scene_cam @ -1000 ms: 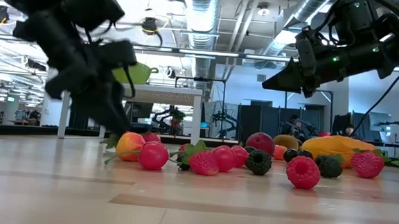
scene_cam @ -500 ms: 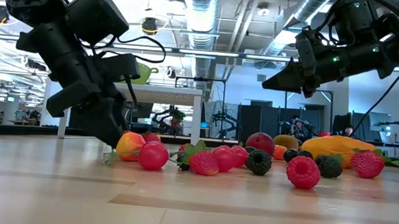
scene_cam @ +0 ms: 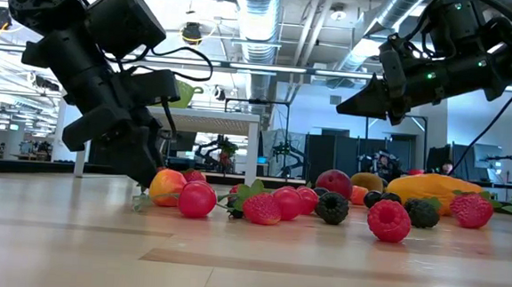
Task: Pick & Place Fruit
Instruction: Put the strawberry into the green strainer bowl on the shelf
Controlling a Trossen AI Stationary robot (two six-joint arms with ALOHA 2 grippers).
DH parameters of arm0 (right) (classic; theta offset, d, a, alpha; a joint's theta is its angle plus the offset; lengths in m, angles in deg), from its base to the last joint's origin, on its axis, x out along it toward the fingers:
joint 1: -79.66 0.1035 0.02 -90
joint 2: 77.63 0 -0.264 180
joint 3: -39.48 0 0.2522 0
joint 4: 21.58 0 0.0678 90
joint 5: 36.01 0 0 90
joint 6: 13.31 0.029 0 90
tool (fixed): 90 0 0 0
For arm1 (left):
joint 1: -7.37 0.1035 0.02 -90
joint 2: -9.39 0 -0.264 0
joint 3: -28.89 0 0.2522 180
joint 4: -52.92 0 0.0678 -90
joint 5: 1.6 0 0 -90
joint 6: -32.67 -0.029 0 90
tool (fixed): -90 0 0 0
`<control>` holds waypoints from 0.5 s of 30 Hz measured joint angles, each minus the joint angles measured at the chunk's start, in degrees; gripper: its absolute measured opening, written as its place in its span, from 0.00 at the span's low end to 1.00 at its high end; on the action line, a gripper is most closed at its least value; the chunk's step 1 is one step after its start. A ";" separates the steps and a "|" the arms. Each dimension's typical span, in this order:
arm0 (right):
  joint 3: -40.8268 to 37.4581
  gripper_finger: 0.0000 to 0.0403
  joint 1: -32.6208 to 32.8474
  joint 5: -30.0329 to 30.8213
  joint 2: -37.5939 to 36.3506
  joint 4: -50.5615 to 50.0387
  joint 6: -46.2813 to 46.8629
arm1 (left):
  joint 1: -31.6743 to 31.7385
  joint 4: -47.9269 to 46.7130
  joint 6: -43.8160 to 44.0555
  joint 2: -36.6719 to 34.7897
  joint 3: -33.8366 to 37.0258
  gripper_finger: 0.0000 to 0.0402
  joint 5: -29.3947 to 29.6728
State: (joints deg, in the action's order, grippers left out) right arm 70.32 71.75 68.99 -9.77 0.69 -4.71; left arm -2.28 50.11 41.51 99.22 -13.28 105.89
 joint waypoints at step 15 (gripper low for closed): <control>0.00 0.01 0.00 0.00 0.01 0.00 0.00 | 0.00 0.07 0.02 0.02 0.00 0.35 -0.18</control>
State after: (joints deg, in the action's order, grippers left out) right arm 70.32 71.75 68.99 -9.76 0.69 -4.71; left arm -2.28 50.18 41.53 99.24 -13.28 105.71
